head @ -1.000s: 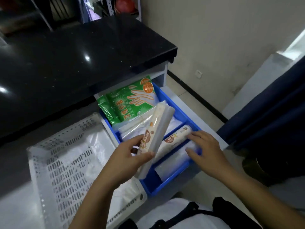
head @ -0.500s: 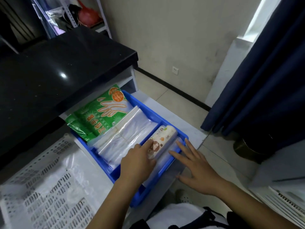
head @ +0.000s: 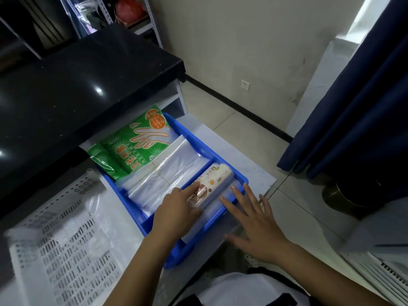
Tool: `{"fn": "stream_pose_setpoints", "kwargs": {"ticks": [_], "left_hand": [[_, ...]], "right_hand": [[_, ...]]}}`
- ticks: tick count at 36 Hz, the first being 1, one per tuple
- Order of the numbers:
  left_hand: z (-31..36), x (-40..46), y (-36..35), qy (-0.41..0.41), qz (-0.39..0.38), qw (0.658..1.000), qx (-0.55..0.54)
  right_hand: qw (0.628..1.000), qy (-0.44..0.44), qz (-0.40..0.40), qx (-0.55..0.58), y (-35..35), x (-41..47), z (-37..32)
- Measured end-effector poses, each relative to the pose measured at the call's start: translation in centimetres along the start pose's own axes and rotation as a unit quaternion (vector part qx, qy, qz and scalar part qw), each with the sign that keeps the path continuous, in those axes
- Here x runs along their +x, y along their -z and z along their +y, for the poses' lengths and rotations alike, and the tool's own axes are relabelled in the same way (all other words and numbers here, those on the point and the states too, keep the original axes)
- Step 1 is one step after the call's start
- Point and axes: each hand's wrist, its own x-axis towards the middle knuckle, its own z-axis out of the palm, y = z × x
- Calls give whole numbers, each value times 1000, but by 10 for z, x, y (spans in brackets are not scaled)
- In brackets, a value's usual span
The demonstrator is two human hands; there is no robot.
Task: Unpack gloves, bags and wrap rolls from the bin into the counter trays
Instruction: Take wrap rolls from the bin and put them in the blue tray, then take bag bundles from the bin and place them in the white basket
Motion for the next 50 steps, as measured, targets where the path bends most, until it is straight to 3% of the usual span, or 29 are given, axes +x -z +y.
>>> {"fn": "stream_pose_setpoints", "kwargs": {"ticks": [14,19,25,33,37,43,46,50], "left_hand": [[14,-4,-9,79,32,994,-69],[26,-27,-17,57,79,995,-22],[13,-110,-36,104,213,969,-67],[-30,-304,-133,263,215,935,-98],[-39,-420,-206,356,214,900,-134],[-29,-569,-311,507,189,807,-237],[-26,-620,-341,543,178,782,-249],[-30,-659,-363,570,212,733,-304]], "right_hand": [[995,44,85,38,-24,-1,16],[996,57,61,43,-11,-7,14],[996,62,23,61,20,-24,4],[986,166,-23,28,2,-103,-66],[970,230,-74,-21,-48,-178,-114],[919,331,-191,-100,-125,-300,-183],[881,390,-228,-140,-143,-338,-211],[858,423,-241,-165,-153,-360,-249]]}}
